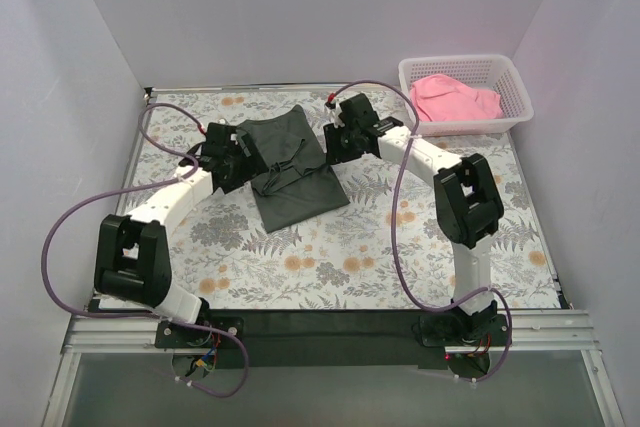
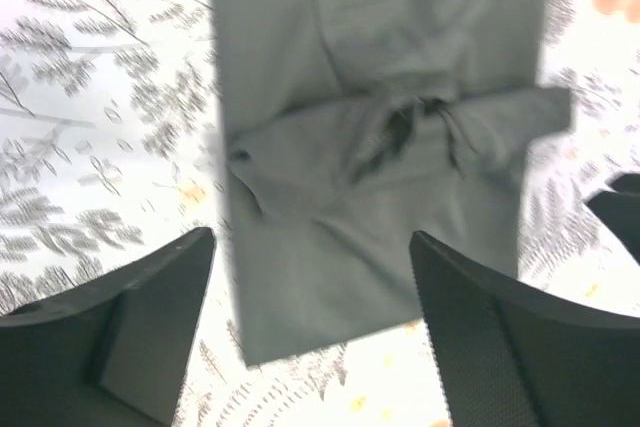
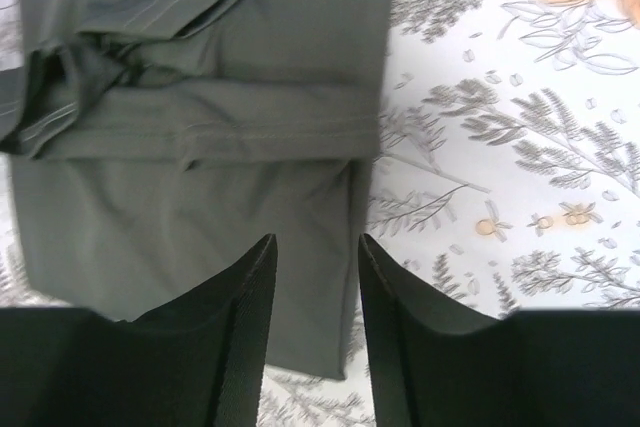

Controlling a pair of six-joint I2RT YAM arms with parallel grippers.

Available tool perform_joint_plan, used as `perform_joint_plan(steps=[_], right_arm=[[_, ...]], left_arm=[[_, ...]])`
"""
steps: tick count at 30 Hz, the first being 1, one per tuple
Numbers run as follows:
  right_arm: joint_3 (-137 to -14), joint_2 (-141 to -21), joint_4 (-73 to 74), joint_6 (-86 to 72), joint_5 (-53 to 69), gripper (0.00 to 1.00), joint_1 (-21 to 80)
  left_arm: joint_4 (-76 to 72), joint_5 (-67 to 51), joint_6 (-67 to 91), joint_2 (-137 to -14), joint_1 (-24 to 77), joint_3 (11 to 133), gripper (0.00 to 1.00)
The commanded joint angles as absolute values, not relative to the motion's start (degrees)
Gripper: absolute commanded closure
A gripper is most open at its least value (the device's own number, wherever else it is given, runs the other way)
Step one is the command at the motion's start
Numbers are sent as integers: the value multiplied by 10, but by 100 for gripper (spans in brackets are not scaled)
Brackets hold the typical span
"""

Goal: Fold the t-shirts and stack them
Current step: Fold the tshirt

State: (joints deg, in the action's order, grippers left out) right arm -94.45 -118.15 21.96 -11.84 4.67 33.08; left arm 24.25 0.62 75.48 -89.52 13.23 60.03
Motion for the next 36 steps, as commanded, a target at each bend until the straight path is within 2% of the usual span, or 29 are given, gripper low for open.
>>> perform_joint_plan(steps=[1, 6, 18, 28, 33, 36], right_arm=[[-908, -1129, 156, -119, 114, 62, 336], [-896, -1157, 129, -130, 160, 72, 344], [-953, -1256, 113, -146, 219, 82, 352], [-1067, -1325, 111, -156, 200, 80, 351], [-1169, -1364, 111, -173, 188, 70, 345], [-1185, -1368, 111, -178, 184, 65, 339]], left_arm=[[250, 1, 758, -839, 156, 564, 29], [254, -22, 766, -855, 192, 534, 48], [243, -31, 777, -935, 240, 557, 50], [247, -46, 773, -960, 253, 546, 51], [252, -41, 772, -962, 255, 545, 51], [259, -27, 772, -958, 255, 552, 50]])
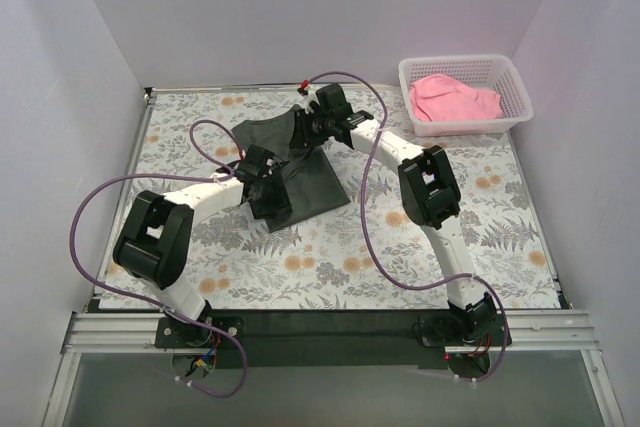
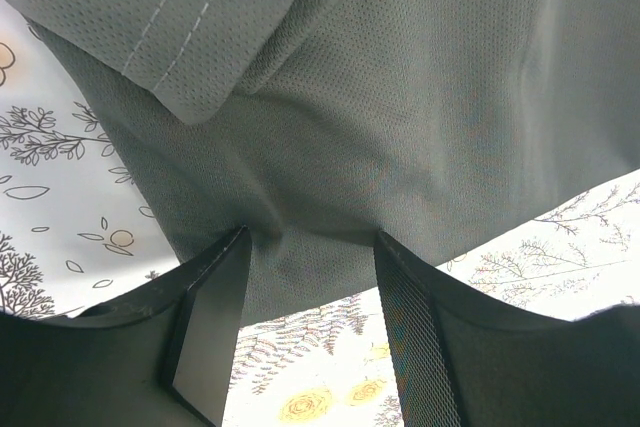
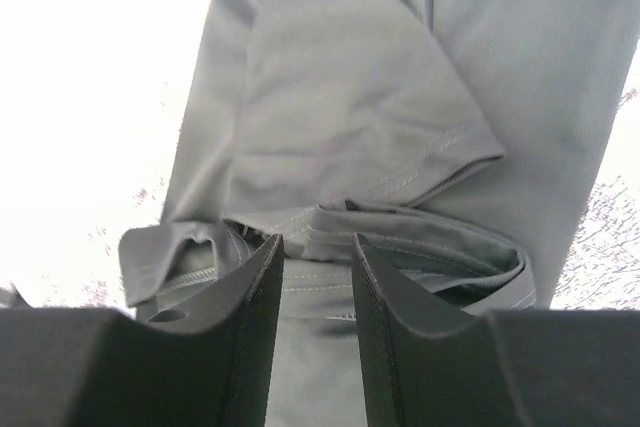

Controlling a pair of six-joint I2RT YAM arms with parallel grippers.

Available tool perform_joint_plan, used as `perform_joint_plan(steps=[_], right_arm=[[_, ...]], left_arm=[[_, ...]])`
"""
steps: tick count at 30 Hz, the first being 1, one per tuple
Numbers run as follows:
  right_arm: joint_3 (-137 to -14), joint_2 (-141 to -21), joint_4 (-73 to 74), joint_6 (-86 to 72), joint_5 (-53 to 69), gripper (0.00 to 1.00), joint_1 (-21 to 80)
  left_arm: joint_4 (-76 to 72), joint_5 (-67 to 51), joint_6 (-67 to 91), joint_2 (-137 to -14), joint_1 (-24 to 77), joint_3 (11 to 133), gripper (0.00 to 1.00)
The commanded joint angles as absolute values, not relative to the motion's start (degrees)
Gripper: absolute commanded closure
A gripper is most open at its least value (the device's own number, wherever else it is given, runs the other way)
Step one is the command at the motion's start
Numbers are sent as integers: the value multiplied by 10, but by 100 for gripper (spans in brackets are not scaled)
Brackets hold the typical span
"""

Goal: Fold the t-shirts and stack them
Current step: Fold the tshirt

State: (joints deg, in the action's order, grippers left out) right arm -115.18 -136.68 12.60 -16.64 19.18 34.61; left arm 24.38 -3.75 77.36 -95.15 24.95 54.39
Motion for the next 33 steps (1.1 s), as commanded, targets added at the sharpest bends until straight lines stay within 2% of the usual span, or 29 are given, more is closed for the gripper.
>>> perform_joint_plan(steps=[1, 6, 10, 17, 26, 33], right_arm=[[-1179, -1361, 111, -178, 186, 65, 338], [-1066, -1256, 102, -165, 190, 64, 338], [-911, -1173, 91, -168, 213, 65, 337], [-710, -1065, 47, -173, 218, 69, 338], [-620, -1061, 13, -164, 211, 80, 337], [-597, -1072, 11, -155, 199, 85, 336]], left_arm=[[262, -21, 772, -958, 255, 561, 50], [284, 14, 763, -964, 256, 598, 51], [292, 28, 758, -971, 255, 622, 52], [298, 65, 748, -991, 254, 650, 53], [299, 125, 735, -1027, 253, 681, 55], [302, 152, 725, -1043, 244, 715, 55]])
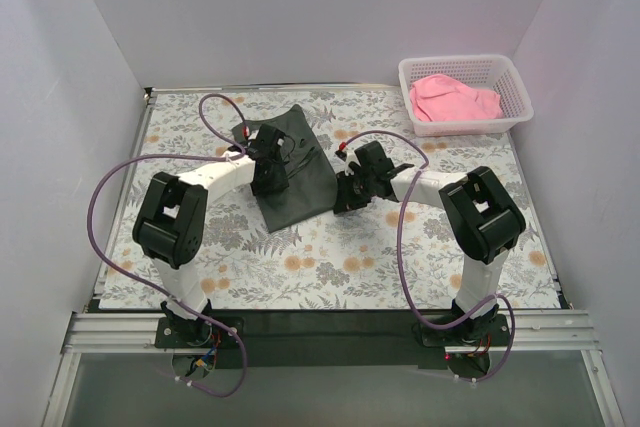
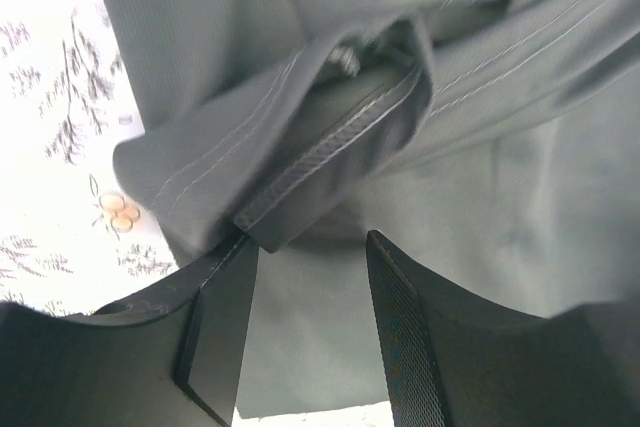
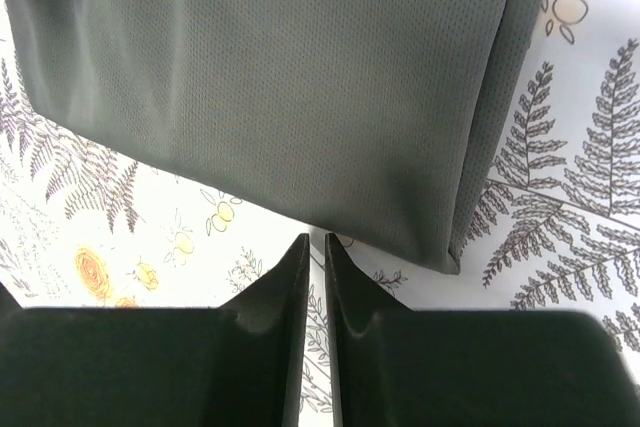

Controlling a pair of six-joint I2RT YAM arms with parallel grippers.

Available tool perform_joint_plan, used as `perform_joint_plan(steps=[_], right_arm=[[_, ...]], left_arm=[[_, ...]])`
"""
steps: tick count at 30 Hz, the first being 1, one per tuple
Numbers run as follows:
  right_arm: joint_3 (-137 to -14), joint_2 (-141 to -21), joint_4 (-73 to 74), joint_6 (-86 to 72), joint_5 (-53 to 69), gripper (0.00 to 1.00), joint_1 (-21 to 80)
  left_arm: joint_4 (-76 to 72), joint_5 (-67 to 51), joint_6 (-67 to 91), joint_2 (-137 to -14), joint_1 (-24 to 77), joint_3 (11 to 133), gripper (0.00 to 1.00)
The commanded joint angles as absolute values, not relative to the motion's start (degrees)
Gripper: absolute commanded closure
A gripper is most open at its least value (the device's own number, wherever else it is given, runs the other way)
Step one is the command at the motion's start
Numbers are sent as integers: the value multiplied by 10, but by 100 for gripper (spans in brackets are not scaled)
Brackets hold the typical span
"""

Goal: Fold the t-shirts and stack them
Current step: Fold the tshirt

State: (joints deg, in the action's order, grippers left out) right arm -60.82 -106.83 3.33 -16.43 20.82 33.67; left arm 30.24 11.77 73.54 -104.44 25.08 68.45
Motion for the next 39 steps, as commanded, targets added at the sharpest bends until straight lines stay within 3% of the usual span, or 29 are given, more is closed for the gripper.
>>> perform_joint_plan(steps=[1, 9, 21, 27, 30, 39], right_arm=[[-592, -1071, 11, -153, 196, 85, 335], [-572, -1070, 11, -149, 190, 87, 329], [-536, -998, 13, -151, 188, 87, 328], [-525, -964, 19, -147, 177, 85, 328], [-521, -952, 23, -146, 172, 84, 328], [-506, -921, 30, -145, 159, 83, 325]], left_arm=[[304, 151, 724, -1048, 239, 720, 56], [297, 157, 709, -1094, 210, 772, 56], [324, 166, 745, -1161, 158, 947, 54], [297, 71, 756, -1107, 170, 871, 43], [276, 59, 749, -1065, 198, 820, 42], [274, 87, 736, -1100, 246, 805, 58]])
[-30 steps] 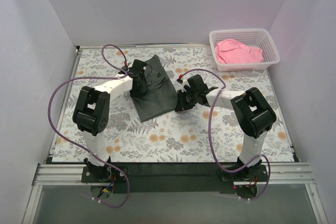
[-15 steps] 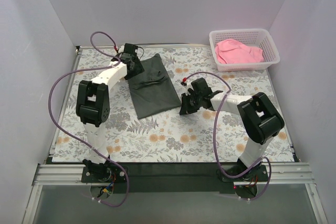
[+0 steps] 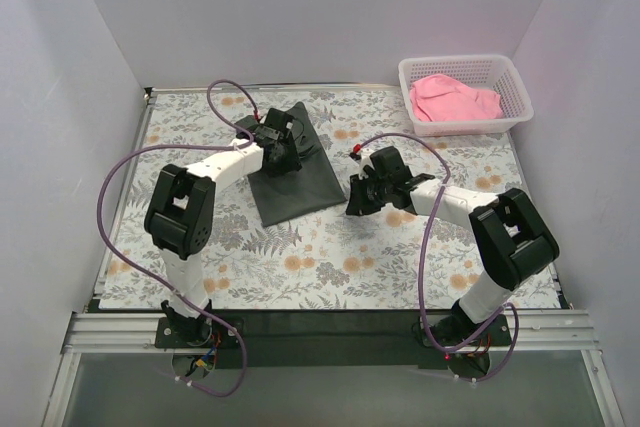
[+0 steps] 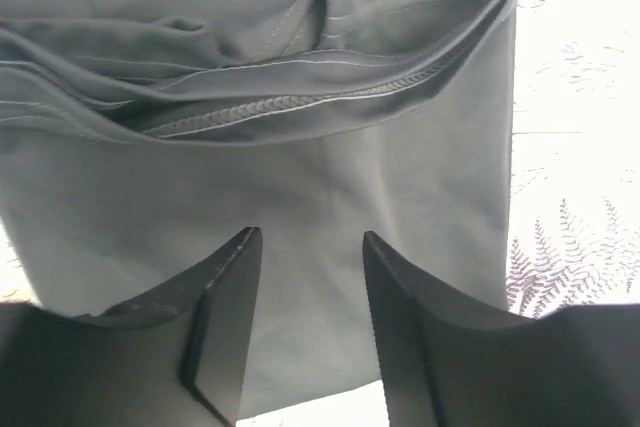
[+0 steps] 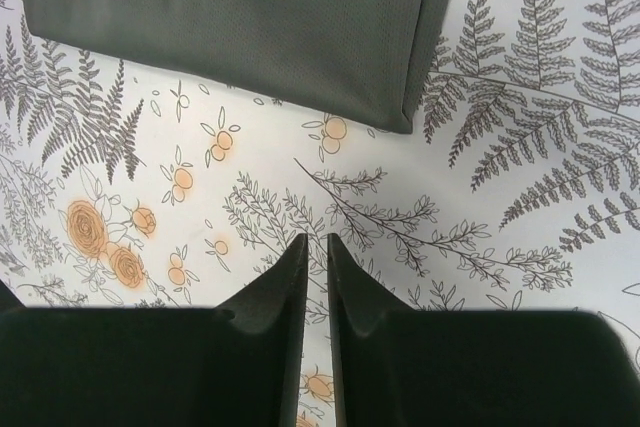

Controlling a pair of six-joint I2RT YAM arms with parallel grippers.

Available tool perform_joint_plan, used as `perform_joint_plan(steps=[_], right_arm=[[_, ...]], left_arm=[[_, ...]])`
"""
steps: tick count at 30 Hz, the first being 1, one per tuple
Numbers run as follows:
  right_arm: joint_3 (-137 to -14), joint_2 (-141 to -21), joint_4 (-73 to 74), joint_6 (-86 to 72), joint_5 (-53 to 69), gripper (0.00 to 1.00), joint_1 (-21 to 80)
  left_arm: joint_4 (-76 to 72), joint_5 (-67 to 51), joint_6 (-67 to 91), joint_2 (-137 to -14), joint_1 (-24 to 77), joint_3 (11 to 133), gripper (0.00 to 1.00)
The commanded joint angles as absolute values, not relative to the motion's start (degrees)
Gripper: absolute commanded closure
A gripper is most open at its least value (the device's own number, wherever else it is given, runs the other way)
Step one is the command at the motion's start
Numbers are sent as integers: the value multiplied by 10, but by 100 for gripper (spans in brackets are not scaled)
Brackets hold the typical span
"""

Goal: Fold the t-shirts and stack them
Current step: Fold the tshirt

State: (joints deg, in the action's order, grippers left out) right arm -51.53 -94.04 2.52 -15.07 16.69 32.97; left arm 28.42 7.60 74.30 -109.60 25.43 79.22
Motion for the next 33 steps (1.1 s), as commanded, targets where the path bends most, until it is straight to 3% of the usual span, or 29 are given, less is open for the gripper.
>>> perform_joint_plan(steps=[1, 7, 19, 24, 29, 33], right_arm=[[-505, -919, 31, -145, 159, 83, 325], [-499, -911, 33, -148, 157, 82, 323], [-506, -905, 38, -151, 163, 82, 320], [-546, -920, 37, -154, 165, 81, 318], [-621, -966, 35, -157, 162, 71, 313], [-692, -1027, 26, -165, 164, 71, 307]], left_arm=[[274, 90, 735, -1111, 246, 823, 61], [279, 131, 701, -1198, 247, 924, 65], [320, 169, 679, -1329, 236, 1129, 63], [315, 144, 682, -1283, 236, 1114, 47], [286, 121, 692, -1208, 233, 1049, 27], [312, 120, 703, -1172, 229, 1041, 18]])
